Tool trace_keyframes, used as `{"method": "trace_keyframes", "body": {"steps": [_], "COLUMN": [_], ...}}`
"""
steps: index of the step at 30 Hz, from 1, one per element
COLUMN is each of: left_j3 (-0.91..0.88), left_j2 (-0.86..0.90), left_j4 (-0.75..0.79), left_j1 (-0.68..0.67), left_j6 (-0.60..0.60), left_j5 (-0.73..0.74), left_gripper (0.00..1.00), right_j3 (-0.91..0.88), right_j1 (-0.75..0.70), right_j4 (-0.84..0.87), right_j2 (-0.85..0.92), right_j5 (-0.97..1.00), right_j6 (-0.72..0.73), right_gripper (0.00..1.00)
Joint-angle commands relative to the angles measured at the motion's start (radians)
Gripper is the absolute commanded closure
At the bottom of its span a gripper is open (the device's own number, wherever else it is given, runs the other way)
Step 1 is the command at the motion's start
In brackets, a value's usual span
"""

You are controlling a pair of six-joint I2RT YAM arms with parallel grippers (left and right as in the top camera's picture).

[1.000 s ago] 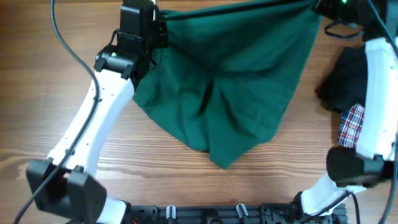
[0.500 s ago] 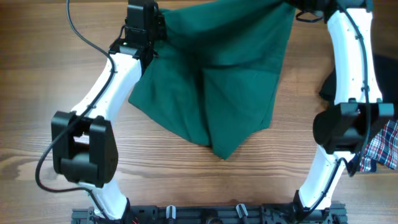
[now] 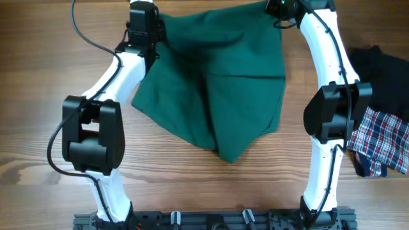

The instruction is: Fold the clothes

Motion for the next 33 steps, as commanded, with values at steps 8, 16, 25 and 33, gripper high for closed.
{"method": "trace_keyframes", "body": {"steps": [8,16,25,33], "left_j3": [0.016,0.016,0.020,0.029], "left_j2": [0.074,0.079,0.194,0.333], "left_j4": [-0.008,0.019,0.214,0.414], "left_j1": [0.032,0.037,0.055,0.055], "left_j6": [-0.003,0.002,0.001,-0.003], "left_j5": [0.021,0.118,0.241,0.240], "left_gripper": [0.86,0.48,0.32,0.40], "right_j3": [0.005,0.005,0.005,0.005], "right_j1": [-0.002,0.000,0.000,0.000], "right_j4": [0.000,0.000,-0.006,-0.046], "right_j2": [0.017,0.019,0.019,0.019], "right_j5": [0.040,0.039,0.011,-0.026], "right_j6": [0.009,0.011,0.013,0.011], "right_gripper": [0.96,0.96,0.96,0.96]}}
